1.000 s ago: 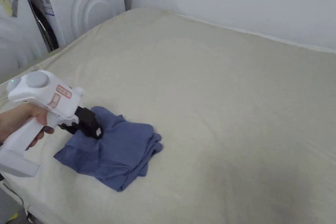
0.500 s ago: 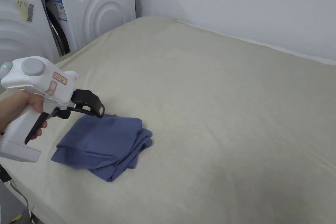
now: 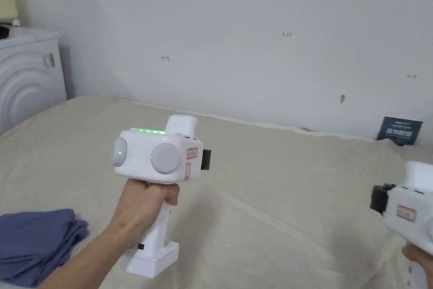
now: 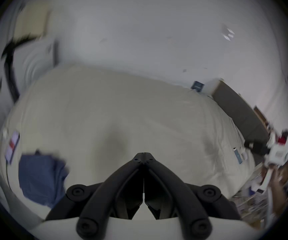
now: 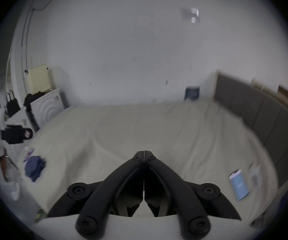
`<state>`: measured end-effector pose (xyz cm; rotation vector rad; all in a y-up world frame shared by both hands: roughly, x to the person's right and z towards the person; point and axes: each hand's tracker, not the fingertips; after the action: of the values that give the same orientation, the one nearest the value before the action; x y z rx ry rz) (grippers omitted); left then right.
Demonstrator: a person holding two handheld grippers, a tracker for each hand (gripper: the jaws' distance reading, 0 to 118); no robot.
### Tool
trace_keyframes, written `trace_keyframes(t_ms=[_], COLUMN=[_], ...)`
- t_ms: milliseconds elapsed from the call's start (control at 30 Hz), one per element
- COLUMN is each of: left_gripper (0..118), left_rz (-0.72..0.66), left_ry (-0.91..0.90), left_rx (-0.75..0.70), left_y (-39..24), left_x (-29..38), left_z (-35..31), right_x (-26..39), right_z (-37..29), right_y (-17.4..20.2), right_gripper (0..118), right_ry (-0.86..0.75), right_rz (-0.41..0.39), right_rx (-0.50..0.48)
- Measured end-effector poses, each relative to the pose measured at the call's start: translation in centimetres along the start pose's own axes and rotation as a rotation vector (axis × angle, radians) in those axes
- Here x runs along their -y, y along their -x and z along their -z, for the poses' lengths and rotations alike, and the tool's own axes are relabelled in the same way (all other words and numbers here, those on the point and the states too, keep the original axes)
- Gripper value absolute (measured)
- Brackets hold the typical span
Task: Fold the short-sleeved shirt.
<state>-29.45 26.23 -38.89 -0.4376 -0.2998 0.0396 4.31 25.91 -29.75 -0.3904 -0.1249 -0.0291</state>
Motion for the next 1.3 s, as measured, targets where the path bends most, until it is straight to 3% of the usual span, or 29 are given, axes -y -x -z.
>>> trace_keyframes(t_ms=[133,233,467,567,600,633,667,733,767,867,967,1067,1300], left_gripper=[0,0,2,14,43,85,118,118,118,118,118,118,118], left_rz=[0.062,0.178,0.169,0.194,0.192,0.182,0.174,0.131,0.166,0.177,0.074,0.053,0.056], left_ry=[-0.206,-0.293,-0.387,-0.392,-0.392,-0.39,-0.386,-0.248,-0.345,-0.319,-0.293,-0.258,-0.295], left_rx=[-0.091,-0.1,-0.144,-0.164,-0.158,-0.155,-0.159,-0.228,-0.221,-0.177,-0.109,-0.195,-0.237], left_y=[-7.1,-9.9,-9.4,-9.2,-9.0,-8.9,-9.0,-9.1,-9.4,-9.7,-9.1,-9.3,-8.6], left_x=[-5.0,-8.0,-10.7,-10.9,-10.9,-11.0,-11.2,-11.3,-11.4,-11.3,-12.5,-13.3,-14.1], left_z=[-1.7,-3.5,-7.9,-8.3,-8.5,-8.5,-8.3,-7.8,-6.6,-7.1,-8.8,-9.8,-12.0], right_x=[-4.1,-6.7,-9.9,-10.5,-10.6,-10.7,-11.0,-11.5,-11.4,-12.0,-12.3,-12.9,-13.4], right_z=[-1.2,-2.9,-6.5,-7.4,-7.5,-7.6,-7.6,-7.2,-8.0,-7.6,-7.7,-8.0,-9.4], right_y=[-0.8,-1.0,-0.5,-0.6,-0.6,-0.7,-0.7,-0.8,-1.3,-1.7,-2.3,-2.9,-2.8], right_gripper=[0,0,1,6,29,70,111,118,118,118,118,118,118], right_ry=[-0.134,-0.221,-0.302,-0.333,-0.336,-0.34,-0.338,-0.296,-0.329,-0.329,-0.325,-0.317,-0.324], right_rz=[-0.047,-0.07,-0.092,-0.082,-0.077,-0.067,-0.06,-0.043,-0.032,-0.042,-0.038,-0.029,-0.022], right_rx=[0.071,0.04,0.053,0.052,0.06,0.06,0.058,0.09,0.097,0.111,0.107,0.102,0.083])
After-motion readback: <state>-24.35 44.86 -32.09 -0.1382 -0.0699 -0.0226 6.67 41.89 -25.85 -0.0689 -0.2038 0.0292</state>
